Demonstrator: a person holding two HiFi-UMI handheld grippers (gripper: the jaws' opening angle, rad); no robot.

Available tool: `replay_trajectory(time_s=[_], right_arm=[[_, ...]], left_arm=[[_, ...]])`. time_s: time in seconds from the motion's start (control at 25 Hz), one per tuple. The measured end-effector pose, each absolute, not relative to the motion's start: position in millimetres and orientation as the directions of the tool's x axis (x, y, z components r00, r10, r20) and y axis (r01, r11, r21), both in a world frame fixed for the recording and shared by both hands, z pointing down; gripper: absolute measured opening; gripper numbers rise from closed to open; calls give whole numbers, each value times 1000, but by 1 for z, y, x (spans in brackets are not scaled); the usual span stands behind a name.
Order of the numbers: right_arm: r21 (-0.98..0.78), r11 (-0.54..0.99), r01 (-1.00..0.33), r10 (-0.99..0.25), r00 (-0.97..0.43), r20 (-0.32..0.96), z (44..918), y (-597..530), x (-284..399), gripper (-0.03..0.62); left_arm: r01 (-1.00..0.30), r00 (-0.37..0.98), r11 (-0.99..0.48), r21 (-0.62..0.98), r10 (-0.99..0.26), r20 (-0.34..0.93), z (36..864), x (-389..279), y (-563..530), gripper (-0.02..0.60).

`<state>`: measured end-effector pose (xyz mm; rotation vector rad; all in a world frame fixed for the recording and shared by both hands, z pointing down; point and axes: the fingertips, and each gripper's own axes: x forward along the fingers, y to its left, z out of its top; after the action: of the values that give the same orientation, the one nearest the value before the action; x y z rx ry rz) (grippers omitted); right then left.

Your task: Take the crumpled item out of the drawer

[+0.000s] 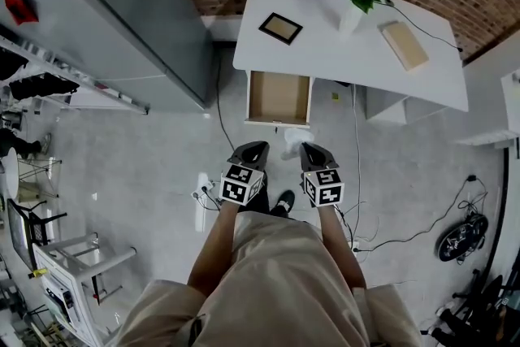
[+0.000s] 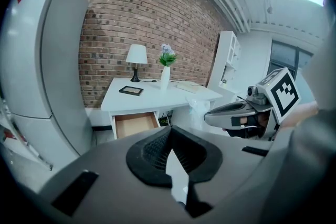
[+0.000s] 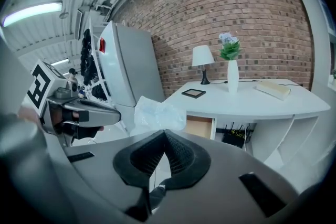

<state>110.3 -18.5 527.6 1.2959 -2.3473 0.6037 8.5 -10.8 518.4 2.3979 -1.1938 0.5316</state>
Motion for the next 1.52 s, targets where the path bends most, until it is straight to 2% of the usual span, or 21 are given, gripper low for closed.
replay_trajectory(time_s=[1.52], right_arm=[[-108, 516, -850, -689, -487, 537, 528, 6, 107, 25]], left_arm=[[-784, 599, -590, 194, -635, 488, 521, 19, 25, 15]])
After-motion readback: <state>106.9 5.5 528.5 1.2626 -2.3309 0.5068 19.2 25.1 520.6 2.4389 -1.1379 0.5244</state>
